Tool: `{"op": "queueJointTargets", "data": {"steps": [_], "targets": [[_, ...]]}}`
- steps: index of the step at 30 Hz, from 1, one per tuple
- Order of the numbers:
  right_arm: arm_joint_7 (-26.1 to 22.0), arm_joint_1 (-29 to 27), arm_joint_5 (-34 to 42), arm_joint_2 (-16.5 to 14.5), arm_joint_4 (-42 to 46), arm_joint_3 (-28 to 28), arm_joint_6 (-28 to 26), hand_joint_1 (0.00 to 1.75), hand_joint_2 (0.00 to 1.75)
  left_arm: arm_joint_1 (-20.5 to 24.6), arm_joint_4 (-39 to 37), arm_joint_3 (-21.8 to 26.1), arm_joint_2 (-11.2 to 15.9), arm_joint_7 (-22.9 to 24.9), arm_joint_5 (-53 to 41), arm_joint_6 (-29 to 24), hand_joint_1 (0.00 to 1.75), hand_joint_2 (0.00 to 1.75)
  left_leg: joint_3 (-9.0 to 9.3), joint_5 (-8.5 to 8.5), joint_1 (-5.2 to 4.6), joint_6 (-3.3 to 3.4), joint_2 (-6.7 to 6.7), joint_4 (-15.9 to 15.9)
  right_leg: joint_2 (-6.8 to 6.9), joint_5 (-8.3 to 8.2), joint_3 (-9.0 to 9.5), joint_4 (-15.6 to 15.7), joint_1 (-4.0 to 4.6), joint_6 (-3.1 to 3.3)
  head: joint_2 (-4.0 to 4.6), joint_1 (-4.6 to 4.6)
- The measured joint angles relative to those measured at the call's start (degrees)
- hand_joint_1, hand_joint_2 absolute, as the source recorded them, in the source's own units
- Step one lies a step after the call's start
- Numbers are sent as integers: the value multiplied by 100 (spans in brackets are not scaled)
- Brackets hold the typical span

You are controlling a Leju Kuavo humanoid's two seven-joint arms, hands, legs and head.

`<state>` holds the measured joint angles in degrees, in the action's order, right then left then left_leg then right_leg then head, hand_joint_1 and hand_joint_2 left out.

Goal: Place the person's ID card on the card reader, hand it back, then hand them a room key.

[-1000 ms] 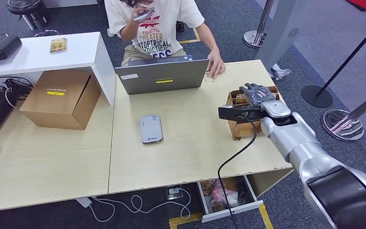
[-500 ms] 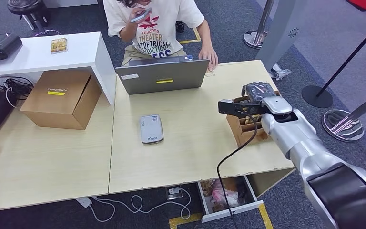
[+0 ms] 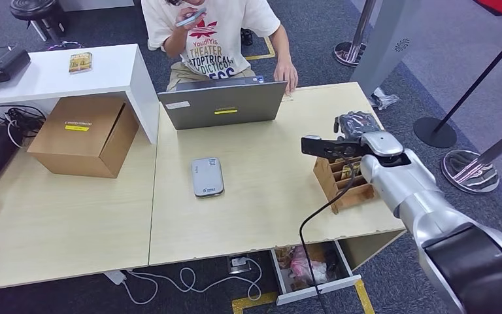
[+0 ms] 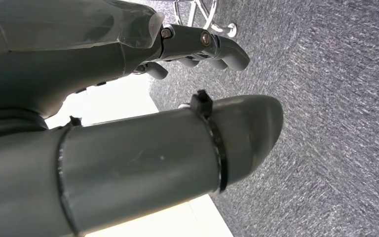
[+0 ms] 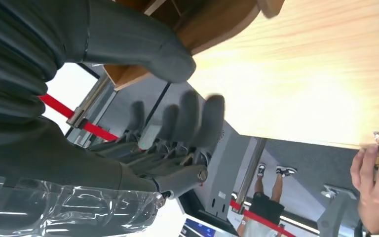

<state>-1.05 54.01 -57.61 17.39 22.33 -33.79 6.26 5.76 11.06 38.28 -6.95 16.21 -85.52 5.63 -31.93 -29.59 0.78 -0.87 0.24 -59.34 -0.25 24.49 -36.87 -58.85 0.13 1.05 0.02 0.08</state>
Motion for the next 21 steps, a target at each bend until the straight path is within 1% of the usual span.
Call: {"op": "queueJointTargets", "data": {"steps": [15,21], "targets": [[-40,-10,75,105,102,-13,-144,0,175,-1,0,-49,0,-19,-3,44,0,0,14,0,-5,1,0,0,1,-1,15,1,-6,-2,0,-1],[-146,-35,200,182,260,-13,-52,0,175,-1,0,-57,0,-52,-3,70,0,0,12,0,-5,1,1,0,1,-1,13,1,-7,-2,0,-1]]}}
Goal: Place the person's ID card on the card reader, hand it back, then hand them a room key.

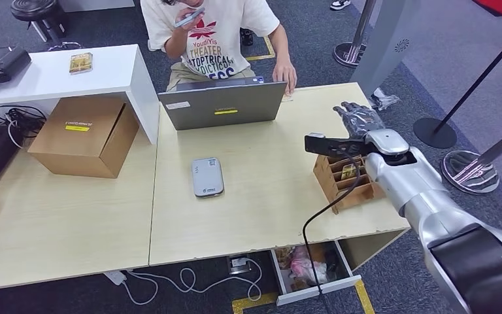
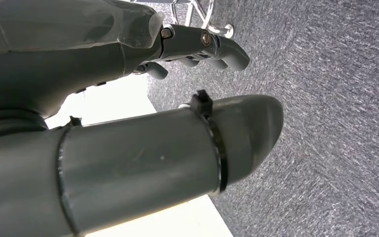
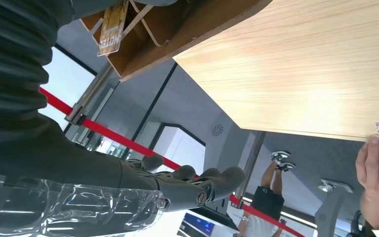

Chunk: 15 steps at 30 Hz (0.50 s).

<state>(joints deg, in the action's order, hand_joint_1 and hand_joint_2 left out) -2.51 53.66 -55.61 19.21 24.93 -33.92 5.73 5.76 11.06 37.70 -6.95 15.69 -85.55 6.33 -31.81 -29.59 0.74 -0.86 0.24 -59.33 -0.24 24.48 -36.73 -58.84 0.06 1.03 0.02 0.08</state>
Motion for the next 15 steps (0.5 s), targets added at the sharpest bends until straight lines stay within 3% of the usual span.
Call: {"op": "queueJointTargets", "data": {"steps": [7,15], "targets": [[-44,-103,75,111,262,-11,-15,0,175,1,0,0,2,32,0,22,0,0,-3,0,-1,0,0,0,0,0,-2,0,-1,0,0,1],[-50,-402,130,284,722,12,-634,0,175,-3,0,-16,0,-43,-3,43,0,0,-5,0,-1,0,2,0,2,1,-4,0,-1,-1,0,1]]}}
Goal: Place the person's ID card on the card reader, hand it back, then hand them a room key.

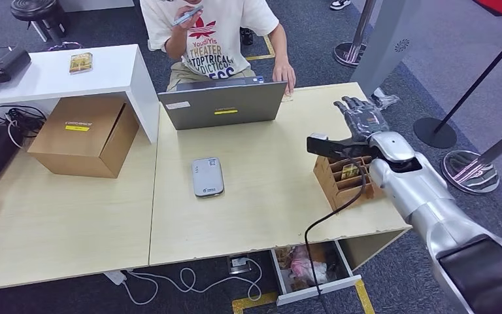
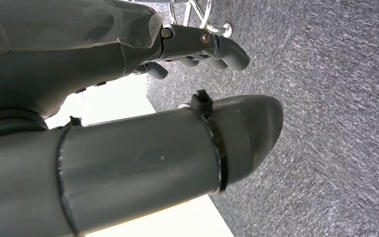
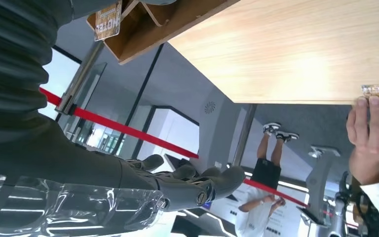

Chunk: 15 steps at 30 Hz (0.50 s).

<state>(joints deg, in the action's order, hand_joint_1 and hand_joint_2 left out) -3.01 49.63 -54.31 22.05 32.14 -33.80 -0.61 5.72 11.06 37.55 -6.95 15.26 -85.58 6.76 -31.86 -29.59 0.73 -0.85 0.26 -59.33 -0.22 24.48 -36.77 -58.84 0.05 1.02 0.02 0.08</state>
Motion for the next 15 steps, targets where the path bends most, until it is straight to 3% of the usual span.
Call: {"op": "queueJointTargets", "data": {"steps": [7,15], "targets": [[22,-309,-150,110,512,162,-543,0,175,14,0,-43,0,43,-3,81,0,0,-3,-1,0,1,-2,0,-2,0,-1,0,0,0,0,0],[121,-194,-329,108,609,169,201,0,175,32,0,-43,0,153,-3,58,0,0,-5,1,0,4,-1,0,1,0,-1,0,-1,0,0,0]]}}
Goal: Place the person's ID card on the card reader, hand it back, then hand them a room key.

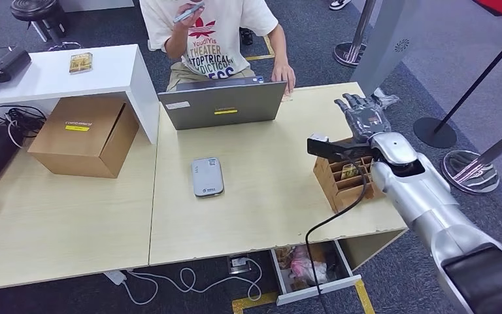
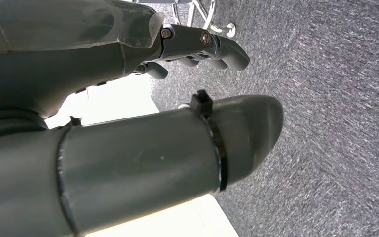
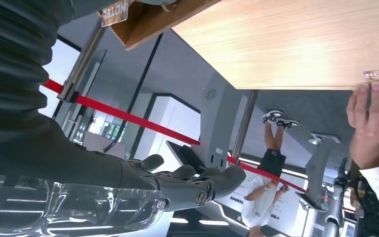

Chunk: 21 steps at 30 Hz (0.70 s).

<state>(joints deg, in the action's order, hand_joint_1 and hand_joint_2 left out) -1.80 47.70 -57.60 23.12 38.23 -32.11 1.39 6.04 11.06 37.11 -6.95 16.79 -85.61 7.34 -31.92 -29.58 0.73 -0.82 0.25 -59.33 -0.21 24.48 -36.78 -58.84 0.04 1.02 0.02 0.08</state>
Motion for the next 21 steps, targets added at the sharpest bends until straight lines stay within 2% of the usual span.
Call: {"op": "queueJointTargets", "data": {"steps": [9,17,21], "targets": [[59,180,-34,2,-16,-37,459,0,175,4,0,0,0,65,1,-19,0,0,0,0,0,0,1,0,0,0,-1,0,0,0,0,1],[-47,219,94,129,118,-51,391,0,175,-15,0,0,0,74,7,-68,0,0,-1,-1,-1,0,0,0,0,0,-1,0,-2,0,0,0],[-69,334,88,152,136,-118,532,0,175,-39,0,1,0,61,13,-99,0,0,-2,-1,-1,1,0,0,0,0,-1,0,-2,0,0,-1]]}}
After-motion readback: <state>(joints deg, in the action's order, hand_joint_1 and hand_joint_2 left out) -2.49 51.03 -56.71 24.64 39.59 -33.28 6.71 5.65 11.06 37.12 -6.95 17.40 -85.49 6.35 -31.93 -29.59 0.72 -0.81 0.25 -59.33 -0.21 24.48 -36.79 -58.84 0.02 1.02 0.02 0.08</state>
